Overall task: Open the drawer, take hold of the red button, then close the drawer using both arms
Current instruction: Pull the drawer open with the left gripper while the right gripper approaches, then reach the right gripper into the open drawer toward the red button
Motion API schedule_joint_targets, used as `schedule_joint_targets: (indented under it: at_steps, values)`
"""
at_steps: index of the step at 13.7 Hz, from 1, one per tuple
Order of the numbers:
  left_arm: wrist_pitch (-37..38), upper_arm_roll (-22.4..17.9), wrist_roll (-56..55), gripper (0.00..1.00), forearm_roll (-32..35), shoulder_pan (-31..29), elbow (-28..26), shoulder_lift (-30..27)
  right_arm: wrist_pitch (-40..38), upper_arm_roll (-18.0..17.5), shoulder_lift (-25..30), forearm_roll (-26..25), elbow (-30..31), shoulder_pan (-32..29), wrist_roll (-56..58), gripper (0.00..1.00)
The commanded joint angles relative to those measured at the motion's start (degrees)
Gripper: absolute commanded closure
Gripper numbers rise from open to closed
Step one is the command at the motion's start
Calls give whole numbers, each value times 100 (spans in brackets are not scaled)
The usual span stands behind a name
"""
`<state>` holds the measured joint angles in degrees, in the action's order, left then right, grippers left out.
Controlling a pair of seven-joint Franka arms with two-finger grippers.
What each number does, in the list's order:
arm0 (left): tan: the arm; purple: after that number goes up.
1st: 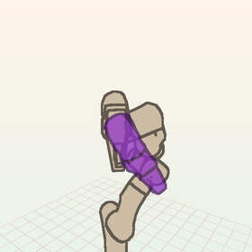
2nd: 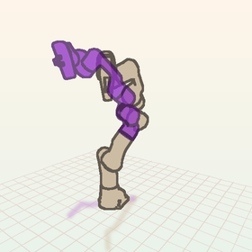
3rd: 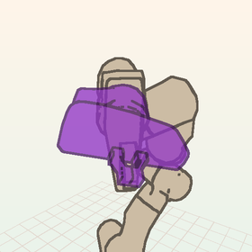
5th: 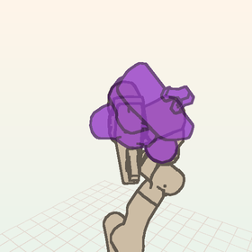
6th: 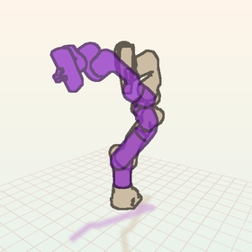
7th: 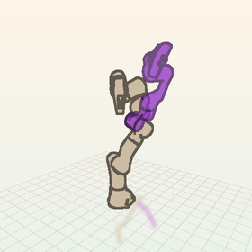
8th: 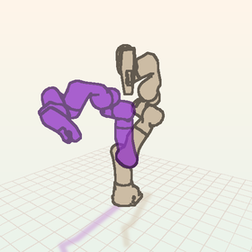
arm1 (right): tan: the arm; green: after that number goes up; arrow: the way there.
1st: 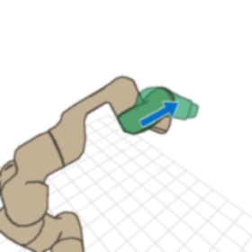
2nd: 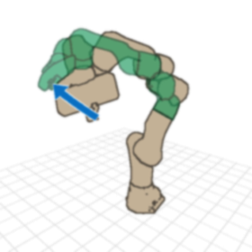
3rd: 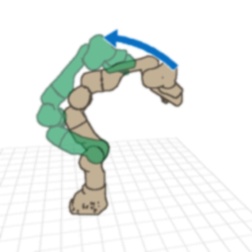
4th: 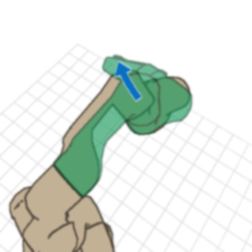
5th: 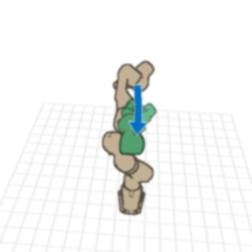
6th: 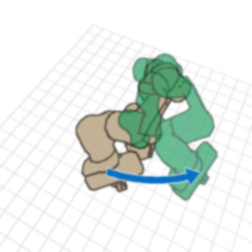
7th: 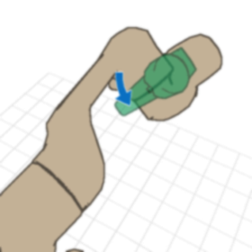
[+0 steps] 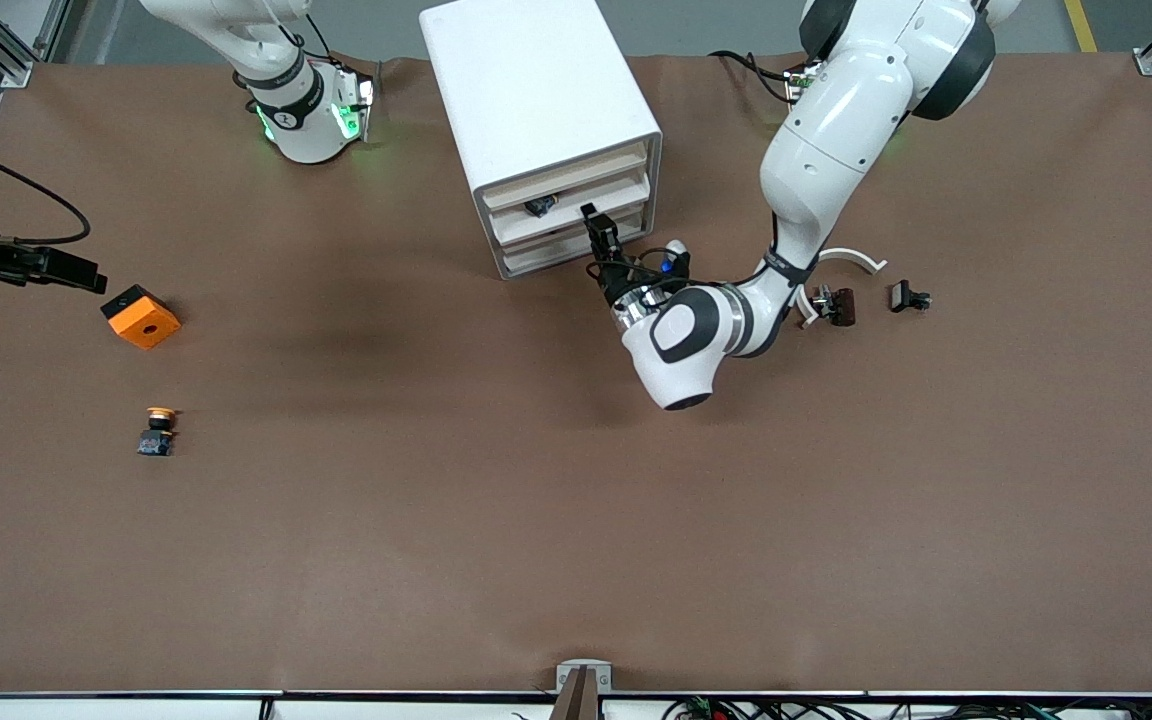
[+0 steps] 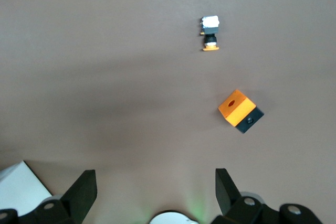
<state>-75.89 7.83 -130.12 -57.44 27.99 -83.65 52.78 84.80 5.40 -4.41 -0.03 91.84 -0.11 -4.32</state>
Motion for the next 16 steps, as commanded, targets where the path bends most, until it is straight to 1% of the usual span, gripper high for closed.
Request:
schedule_joint_targets:
  at_steps: [1,4,8,10,12,13,14,15,16]
  values:
    - [-14,-141,-4,100,-92,-118,339,171,-78,-66,-25,195,-70,160,-752,0]
    - [-31,-141,4,100,-101,-320,603,259,-34,-66,-24,196,-52,905,-2155,0]
    - [-426,-150,48,100,-101,-531,805,268,308,-74,-42,266,18,2127,-4169,0]
    - [-532,-185,180,100,-101,-610,824,285,510,-74,-77,502,27,2488,-4995,0]
    - [-541,-203,285,99,-101,-680,902,277,799,-66,-138,547,71,2892,-5725,0]
    - [-541,-203,294,92,-101,-698,920,277,958,-66,-208,565,115,3086,-6094,0]
    - [-541,-203,312,79,-92,-742,946,268,1107,-66,-279,565,124,3279,-6402,0]
    - [-541,-203,373,55,-84,-777,990,259,1274,-66,-366,565,150,3446,-6666,0]
    - [-541,-212,426,14,-49,-786,1008,233,1415,-66,-446,565,159,3596,-6869,0]
